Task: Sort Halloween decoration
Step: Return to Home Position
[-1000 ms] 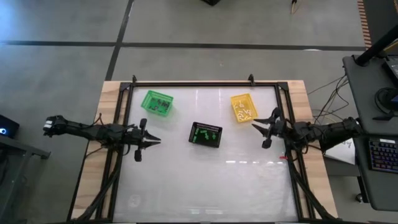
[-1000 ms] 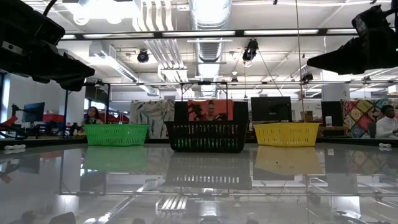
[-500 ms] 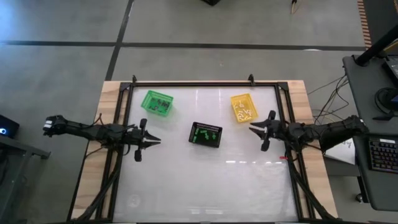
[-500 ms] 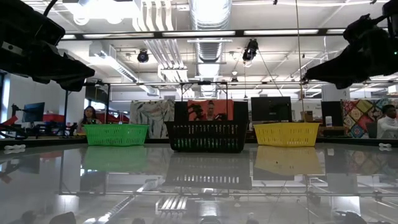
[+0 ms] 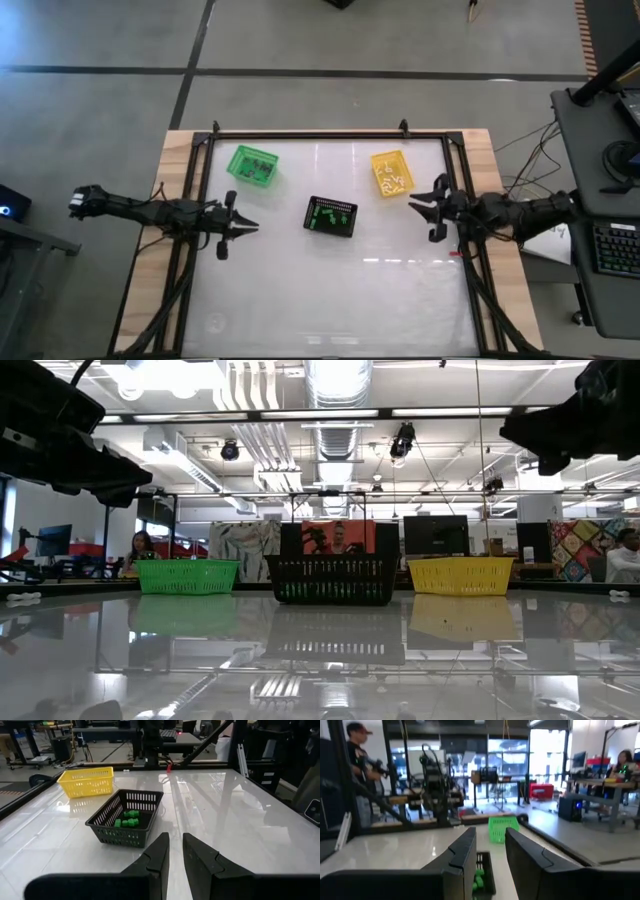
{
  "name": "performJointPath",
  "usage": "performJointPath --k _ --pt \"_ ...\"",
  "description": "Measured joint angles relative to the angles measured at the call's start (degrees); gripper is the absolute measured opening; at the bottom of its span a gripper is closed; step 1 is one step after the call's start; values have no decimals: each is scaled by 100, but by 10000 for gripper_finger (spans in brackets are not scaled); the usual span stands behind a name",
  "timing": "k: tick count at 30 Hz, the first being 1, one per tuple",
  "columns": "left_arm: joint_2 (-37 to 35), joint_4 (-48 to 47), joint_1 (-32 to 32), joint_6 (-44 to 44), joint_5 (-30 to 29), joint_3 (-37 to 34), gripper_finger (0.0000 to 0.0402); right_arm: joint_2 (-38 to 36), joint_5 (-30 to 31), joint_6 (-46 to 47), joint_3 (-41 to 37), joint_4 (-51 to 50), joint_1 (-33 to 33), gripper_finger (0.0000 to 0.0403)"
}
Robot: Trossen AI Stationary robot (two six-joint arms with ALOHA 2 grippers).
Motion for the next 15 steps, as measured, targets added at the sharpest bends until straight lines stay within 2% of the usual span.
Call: performJointPath --k 15 --pt "107 -30 0 -1 -44 1 37 83 6 -1 -1 3 0 95"
